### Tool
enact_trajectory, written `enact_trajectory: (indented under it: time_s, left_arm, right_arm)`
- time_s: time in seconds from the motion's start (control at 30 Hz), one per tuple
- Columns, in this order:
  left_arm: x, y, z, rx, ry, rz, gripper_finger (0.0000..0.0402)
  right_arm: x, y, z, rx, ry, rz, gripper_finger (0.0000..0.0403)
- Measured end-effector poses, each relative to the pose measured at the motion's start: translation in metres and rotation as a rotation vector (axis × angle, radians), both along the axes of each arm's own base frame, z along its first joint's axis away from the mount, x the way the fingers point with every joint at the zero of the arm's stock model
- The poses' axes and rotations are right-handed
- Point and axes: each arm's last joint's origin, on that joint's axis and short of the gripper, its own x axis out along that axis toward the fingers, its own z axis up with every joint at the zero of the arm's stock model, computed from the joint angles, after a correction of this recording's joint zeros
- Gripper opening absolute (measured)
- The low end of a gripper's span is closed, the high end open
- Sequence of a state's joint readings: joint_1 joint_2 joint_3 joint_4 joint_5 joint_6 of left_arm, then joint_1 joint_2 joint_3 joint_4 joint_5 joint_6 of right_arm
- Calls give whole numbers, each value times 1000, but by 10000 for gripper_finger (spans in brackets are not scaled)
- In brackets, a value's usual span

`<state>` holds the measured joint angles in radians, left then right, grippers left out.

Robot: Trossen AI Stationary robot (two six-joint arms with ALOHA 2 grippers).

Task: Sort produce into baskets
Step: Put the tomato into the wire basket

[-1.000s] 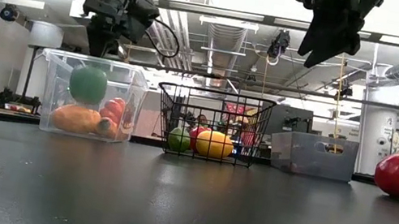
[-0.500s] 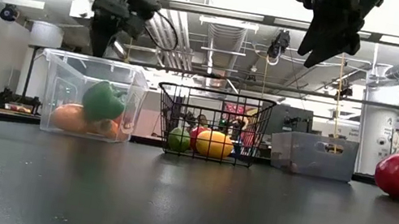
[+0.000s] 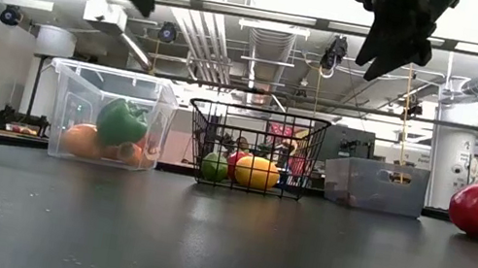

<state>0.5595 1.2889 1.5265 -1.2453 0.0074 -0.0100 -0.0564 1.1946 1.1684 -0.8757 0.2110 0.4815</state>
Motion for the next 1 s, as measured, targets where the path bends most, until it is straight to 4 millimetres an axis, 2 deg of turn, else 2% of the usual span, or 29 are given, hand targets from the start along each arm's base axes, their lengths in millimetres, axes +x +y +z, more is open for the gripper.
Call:
enact_trajectory:
  time_s: [0.2, 0.37, 0.57, 0.73, 1.0]
  left_arm:
    - [0, -57, -6, 28, -96, -87, 127]
    - [-4, -98, -29, 111, -63, -34, 127]
    - [-6, -142, -54, 102, -86, -71, 127]
    - [-1, -173, -67, 93, -142, -121, 127]
    - [9, -211, -78, 153, -189, -177, 127]
  right_arm:
    - [0, 3, 0, 20, -8, -18, 235]
    - [1, 13, 0, 42, -17, -10, 235]
    - [0, 30, 0, 80, -28, 9, 235]
    - [4, 46, -6, 134, -14, 1, 235]
    - [12, 72, -30, 209, 135, 3, 235]
